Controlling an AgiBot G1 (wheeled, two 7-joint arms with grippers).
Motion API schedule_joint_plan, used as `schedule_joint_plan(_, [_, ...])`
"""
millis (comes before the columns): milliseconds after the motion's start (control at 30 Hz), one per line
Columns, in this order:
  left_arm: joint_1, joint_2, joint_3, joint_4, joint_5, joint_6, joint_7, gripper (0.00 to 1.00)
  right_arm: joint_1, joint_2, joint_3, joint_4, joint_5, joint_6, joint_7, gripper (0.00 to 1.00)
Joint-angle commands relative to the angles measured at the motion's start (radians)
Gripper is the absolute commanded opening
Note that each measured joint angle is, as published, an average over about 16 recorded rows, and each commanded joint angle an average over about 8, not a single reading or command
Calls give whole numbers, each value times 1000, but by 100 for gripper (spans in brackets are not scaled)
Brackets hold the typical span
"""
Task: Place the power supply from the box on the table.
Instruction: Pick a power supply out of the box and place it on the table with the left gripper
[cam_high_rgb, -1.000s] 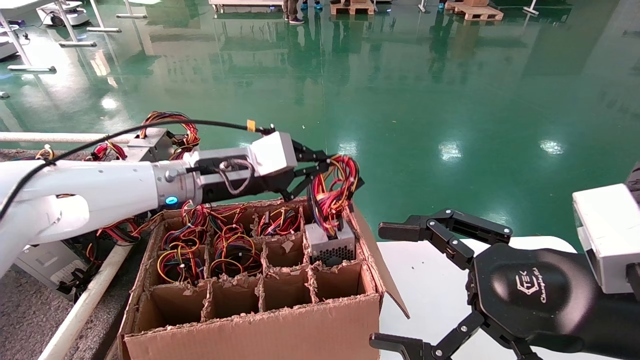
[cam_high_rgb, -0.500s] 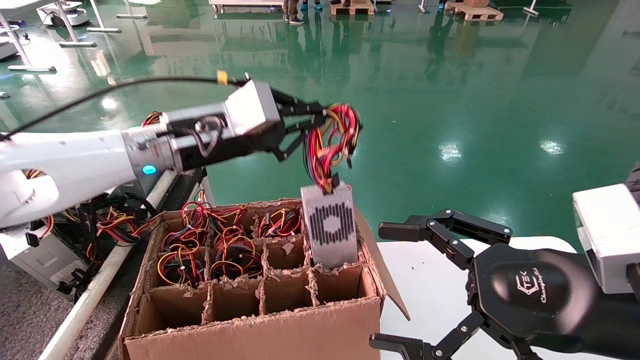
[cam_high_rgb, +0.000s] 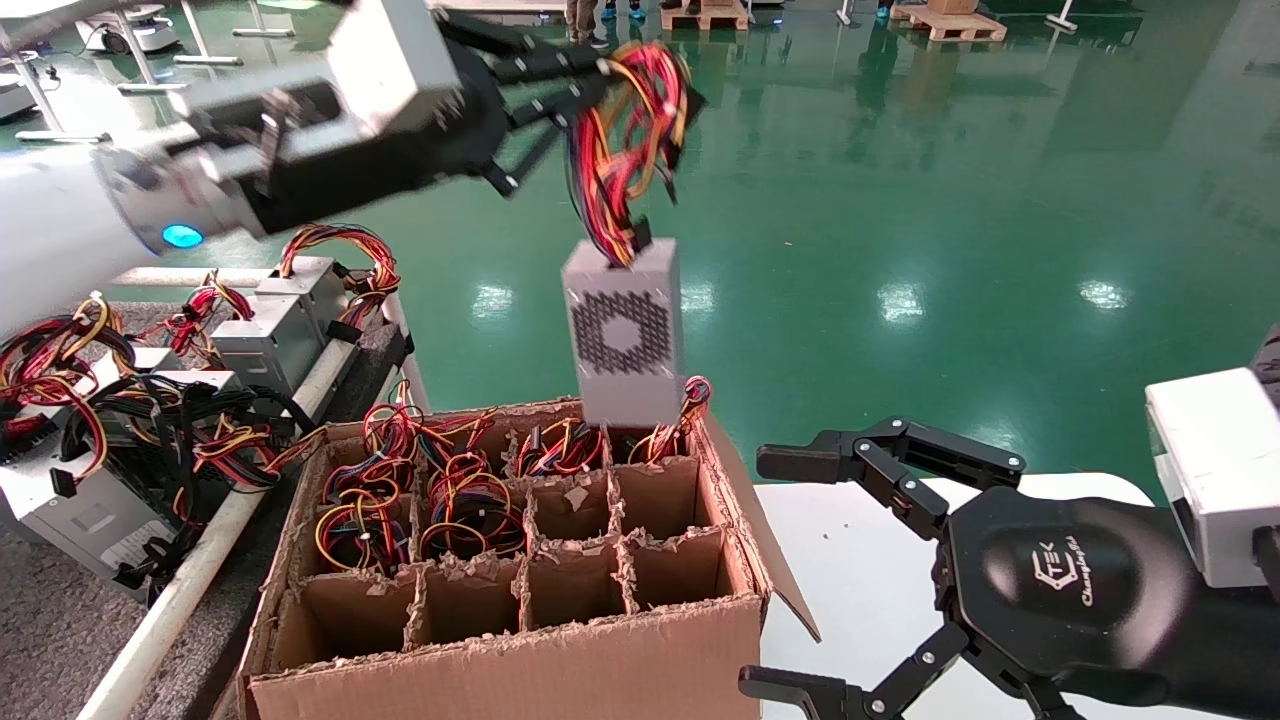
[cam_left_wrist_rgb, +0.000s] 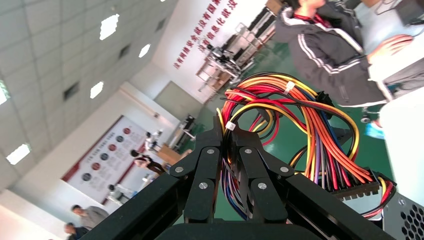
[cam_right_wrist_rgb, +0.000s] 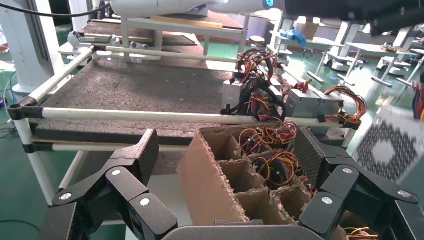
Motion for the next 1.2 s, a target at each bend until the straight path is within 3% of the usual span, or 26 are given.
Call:
schedule_joint_plan(33, [-12, -16, -10, -7, -4, 6, 3, 0, 0, 0, 0, 0, 0, 0, 0, 100])
schedule_joint_plan(500, [-90, -102, -73, 8, 56, -80, 56, 0, 0, 0, 0, 0, 0, 0, 0, 100])
schedule_joint_plan(1200, [-203, -229, -87, 128, 200, -277, 54, 0, 0, 0, 0, 0, 0, 0, 0, 100])
